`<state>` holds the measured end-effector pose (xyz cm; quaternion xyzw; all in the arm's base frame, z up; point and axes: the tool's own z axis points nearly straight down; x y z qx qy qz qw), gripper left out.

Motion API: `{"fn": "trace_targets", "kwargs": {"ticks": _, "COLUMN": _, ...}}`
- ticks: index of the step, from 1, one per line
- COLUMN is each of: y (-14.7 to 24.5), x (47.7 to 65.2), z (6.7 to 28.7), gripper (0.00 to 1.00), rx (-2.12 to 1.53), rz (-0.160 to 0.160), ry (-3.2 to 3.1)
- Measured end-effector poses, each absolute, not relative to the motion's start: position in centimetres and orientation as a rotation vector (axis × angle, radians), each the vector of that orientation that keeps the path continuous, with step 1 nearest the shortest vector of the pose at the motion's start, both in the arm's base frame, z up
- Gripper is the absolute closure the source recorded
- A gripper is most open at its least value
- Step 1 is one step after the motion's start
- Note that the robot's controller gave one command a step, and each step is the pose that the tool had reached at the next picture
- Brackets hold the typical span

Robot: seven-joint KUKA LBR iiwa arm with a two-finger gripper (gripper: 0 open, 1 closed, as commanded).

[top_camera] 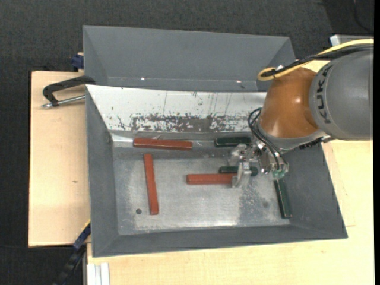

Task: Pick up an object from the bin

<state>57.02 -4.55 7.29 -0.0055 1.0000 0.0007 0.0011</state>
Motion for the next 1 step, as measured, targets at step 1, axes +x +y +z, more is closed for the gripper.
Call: {"fn": "trace_targets", "kwargs": {"ticks": 1, "y": -3.38, "x": 57.42, "z": 24.86, "gripper": 1.0, "rx": -0.064, "rz": -0.001, "ry": 3.126}}
